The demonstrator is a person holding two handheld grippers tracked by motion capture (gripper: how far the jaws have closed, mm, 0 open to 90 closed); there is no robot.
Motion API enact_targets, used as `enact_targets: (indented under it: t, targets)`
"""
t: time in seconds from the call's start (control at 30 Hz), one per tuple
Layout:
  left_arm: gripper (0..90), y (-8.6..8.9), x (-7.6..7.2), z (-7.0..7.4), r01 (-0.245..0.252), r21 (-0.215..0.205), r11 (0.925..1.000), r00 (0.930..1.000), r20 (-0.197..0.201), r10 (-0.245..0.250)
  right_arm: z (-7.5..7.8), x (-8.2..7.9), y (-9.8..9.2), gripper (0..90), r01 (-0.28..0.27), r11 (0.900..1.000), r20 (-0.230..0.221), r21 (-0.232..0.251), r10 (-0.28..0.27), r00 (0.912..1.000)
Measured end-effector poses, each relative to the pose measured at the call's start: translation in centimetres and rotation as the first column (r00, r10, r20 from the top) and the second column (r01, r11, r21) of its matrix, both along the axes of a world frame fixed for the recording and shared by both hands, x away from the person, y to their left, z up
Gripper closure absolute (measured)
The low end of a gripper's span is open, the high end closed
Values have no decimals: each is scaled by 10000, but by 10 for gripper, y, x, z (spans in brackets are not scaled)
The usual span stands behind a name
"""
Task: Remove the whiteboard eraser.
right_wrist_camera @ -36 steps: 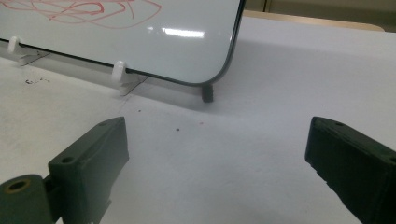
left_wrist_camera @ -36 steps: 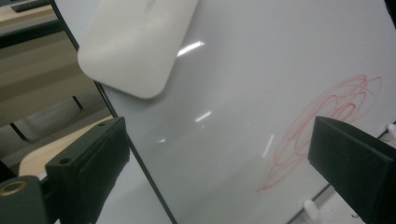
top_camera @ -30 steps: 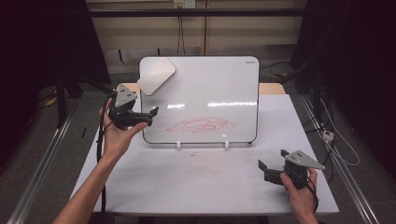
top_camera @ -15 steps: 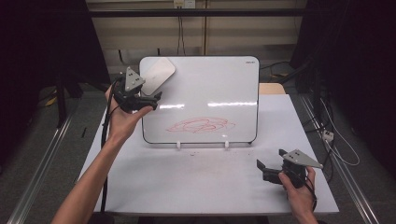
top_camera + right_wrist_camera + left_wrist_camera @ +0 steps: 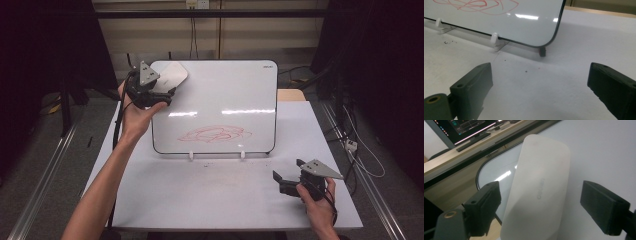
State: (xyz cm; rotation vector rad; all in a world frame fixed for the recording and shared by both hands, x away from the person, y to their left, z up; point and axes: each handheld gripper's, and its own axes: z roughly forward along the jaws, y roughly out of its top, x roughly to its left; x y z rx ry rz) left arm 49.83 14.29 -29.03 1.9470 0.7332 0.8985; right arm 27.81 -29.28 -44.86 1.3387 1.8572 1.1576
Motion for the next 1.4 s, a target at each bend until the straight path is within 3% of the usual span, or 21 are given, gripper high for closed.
enact_targets:
  t: [0.13,0.23,0.33,0.5,0.6,0.83,1.4]
  targets:
    - [217,-2,5,0,96,-27,10000,9999,-132,-96,0,-1,0,57,64,10000,-42,-3,-64,10000]
    - [229,-9,11,-2,147,445,9989,9997,-195,-139,0,-1,0,58,84,10000,-42,3,-84,10000]
    - [237,-13,13,-3,139,539,9984,9997,-199,-128,0,-2,0,56,8,10000,-39,-11,-8,10000]
    - [258,-17,19,-11,-145,1106,9938,9998,-134,160,0,-1,0,56,-16,10000,-34,37,16,10000]
    - [261,-18,19,-12,-222,996,9948,9997,-116,235,0,-1,0,56,-17,10000,-32,42,17,10000]
    - [268,-20,18,-13,-307,1245,9917,9995,130,293,-1,0,1,56,-51,10000,-19,-29,51,10000]
    - [301,-18,18,-3,1,1212,9926,9983,-582,70,-1,0,1,57,-6,10000,-60,-54,5,10000]
